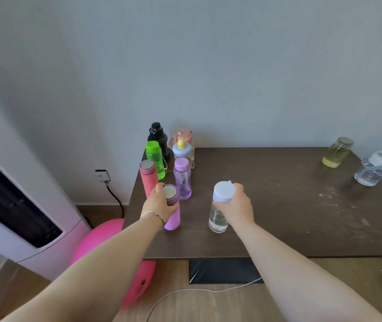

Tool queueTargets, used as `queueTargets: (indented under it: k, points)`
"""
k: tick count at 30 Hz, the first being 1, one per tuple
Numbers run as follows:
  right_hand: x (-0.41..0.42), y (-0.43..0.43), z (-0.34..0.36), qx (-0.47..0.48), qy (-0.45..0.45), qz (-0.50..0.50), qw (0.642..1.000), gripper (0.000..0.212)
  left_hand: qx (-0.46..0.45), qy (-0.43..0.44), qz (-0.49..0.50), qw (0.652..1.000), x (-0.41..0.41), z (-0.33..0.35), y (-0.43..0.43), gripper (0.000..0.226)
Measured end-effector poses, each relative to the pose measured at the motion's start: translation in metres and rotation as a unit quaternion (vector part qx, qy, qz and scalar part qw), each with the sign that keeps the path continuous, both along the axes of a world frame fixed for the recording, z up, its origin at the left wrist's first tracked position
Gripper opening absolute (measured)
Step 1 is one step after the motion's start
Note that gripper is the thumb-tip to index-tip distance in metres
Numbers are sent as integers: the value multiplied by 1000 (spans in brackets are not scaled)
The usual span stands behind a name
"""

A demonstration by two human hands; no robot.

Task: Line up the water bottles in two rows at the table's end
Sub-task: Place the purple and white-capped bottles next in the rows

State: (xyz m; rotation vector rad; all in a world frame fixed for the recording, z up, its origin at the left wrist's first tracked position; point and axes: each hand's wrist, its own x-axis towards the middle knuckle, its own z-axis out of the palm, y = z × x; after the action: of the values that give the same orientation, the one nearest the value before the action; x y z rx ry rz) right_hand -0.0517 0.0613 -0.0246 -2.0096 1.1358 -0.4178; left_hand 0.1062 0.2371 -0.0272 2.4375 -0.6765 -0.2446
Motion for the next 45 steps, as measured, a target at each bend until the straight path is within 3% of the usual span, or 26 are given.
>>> queueTargets:
  k: [13, 45]
  points:
    - [93, 76, -2, -22, 6, 25, 999, 83, -15, 32, -5, 999, 92, -20, 58, 65]
    - [116, 72, -28, -45, 46, 59, 996, 85, 43, 39, -69, 996, 100, -18, 36, 80]
